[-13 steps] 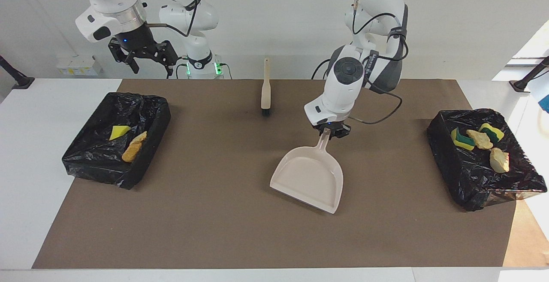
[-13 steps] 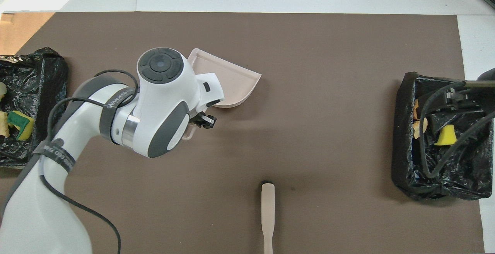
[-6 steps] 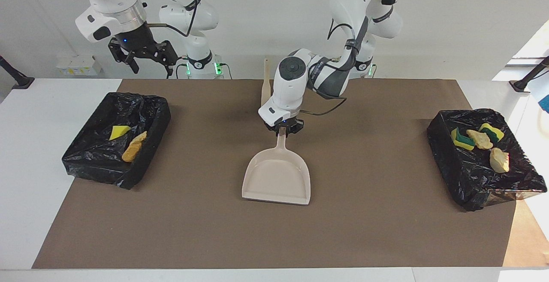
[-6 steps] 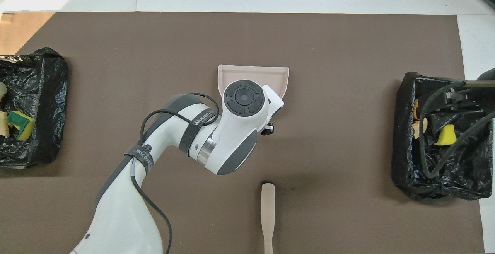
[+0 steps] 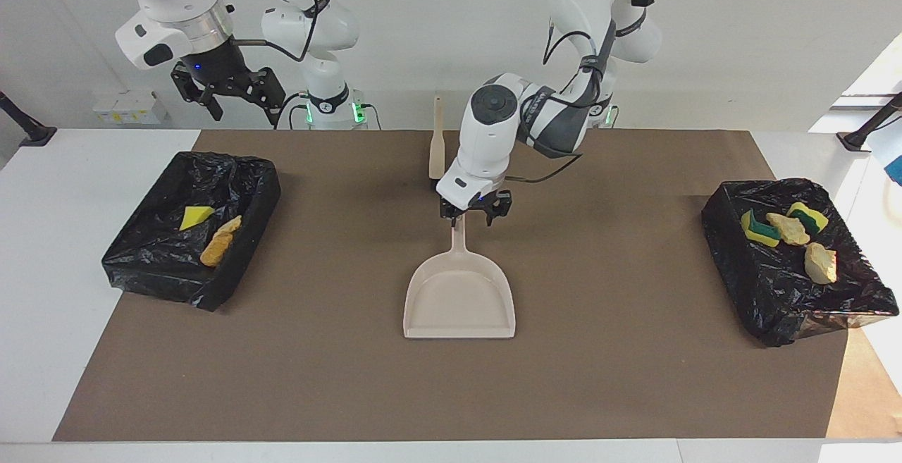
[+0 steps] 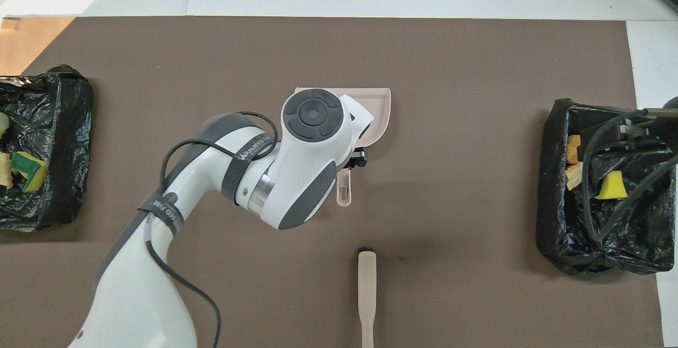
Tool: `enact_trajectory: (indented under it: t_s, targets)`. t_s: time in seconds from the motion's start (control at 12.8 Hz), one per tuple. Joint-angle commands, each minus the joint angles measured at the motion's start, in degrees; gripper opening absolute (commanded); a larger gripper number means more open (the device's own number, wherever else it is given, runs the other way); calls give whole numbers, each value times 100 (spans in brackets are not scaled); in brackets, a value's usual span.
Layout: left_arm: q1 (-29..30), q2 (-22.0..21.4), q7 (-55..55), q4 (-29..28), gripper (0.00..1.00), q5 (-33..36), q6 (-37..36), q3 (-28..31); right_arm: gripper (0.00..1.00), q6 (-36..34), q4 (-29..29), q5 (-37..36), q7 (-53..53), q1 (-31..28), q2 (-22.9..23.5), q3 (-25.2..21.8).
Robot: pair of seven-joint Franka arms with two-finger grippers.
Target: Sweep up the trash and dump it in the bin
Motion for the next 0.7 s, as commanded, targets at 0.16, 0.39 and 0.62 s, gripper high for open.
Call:
enact_trajectory:
  t_s: [0.16,0.39,0.62]
  targets:
    - [742,-398,581,-41,100,195,-190,231,100,-99,72,38,-159,-60,20,19]
    - [1577,-688,1662,-41,100,160,-365,231,100,-99,63,38,-168,-69,11,10]
    - [2254,-1135,2795,-103,100,151,-865,240,100,-108,72,38,-168,-69,11,10]
